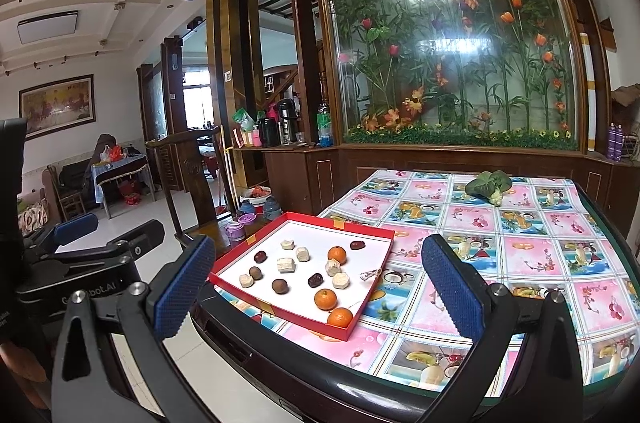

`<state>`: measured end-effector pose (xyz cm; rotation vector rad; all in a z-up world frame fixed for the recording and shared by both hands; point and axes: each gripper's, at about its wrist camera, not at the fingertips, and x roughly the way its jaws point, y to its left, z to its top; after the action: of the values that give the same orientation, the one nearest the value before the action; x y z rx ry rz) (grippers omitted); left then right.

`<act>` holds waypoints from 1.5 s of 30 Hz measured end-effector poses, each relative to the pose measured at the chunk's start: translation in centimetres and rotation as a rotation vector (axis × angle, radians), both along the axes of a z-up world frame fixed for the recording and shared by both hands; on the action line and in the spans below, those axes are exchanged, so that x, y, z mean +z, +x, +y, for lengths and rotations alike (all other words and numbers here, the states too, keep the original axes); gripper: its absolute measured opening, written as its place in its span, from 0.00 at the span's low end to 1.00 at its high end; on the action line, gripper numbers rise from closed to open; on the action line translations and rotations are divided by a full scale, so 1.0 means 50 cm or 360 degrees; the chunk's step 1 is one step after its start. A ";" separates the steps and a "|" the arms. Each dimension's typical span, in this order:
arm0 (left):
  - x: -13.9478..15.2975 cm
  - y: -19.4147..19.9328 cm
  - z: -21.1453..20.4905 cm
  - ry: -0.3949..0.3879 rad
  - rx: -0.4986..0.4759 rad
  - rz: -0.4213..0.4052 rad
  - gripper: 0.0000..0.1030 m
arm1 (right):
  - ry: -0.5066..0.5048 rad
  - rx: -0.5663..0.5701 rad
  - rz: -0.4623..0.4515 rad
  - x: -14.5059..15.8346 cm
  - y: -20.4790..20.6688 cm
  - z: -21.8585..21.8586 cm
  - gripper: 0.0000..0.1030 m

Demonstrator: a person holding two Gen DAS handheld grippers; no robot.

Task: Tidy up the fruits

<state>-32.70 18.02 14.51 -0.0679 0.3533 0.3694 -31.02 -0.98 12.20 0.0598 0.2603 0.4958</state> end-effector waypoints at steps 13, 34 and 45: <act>0.012 0.008 0.005 0.0048 -0.0017 0.0014 1.00 | -0.0017 0.0022 -0.0044 0.034 0.018 0.019 1.00; 0.037 0.081 0.042 0.0041 0.0074 0.0041 1.00 | 0.0031 0.0074 0.0051 0.058 0.126 0.032 1.00; 0.058 0.139 0.060 0.0038 0.0078 0.0064 1.00 | 0.0072 0.0076 0.0091 0.067 0.212 0.049 1.00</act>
<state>-25.75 21.04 17.42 -0.0460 0.3873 0.4236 -20.40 1.48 15.54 0.1120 0.3071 0.5479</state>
